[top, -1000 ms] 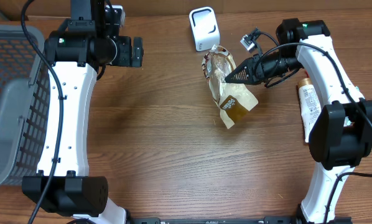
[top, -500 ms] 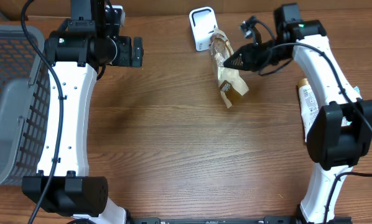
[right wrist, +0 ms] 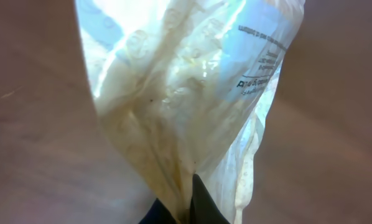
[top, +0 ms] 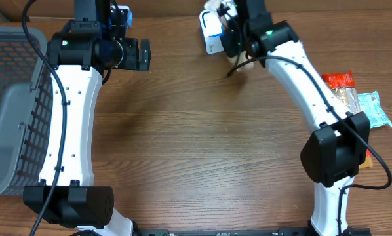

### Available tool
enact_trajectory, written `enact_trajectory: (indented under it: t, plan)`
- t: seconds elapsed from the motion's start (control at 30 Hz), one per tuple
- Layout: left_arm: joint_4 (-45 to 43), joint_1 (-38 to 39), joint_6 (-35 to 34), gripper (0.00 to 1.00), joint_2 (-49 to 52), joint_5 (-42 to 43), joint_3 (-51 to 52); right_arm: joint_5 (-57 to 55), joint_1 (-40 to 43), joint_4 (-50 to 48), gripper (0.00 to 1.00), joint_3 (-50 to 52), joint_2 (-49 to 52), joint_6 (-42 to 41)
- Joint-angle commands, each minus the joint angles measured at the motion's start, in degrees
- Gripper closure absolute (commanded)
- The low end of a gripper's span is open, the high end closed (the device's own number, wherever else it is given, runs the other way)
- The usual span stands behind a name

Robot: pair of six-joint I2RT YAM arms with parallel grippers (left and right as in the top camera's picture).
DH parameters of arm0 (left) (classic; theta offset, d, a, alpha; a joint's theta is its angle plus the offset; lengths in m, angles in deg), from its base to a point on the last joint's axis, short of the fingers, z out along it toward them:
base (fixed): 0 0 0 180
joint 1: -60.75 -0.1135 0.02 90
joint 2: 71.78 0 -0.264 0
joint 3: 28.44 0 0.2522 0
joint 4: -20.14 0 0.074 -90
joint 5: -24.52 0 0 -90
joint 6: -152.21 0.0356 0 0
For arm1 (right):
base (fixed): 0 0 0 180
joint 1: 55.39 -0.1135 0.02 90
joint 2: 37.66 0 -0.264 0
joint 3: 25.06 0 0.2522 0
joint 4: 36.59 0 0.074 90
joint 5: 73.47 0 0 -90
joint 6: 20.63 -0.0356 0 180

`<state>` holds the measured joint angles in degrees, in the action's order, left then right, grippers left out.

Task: Scan the item barcode
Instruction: 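Hold the beige bag label in front of the white scanner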

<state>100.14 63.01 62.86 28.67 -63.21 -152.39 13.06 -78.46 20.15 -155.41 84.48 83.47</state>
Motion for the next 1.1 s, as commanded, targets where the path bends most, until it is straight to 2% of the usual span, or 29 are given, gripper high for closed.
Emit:
enact_trajectory:
  t: [0.0, 0.47, 1.07]
  plan:
    - [-0.04, 0.39, 1.09, 0.00, -0.81, -0.35, -0.70, -9.99, -1.36, -3.72, 0.96, -1.38, 2.40, 6.99]
    - [-0.04, 0.39, 1.09, 0.00, -0.81, -0.35, -0.70, -10.05, -2.01, -6.88, 0.96, -1.18, 10.62, 28.35]
    - [-0.04, 0.39, 1.09, 0.01, -0.81, -0.35, -0.70, -13.64, -5.33, -8.87, 0.96, -1.18, 10.62, 31.39]
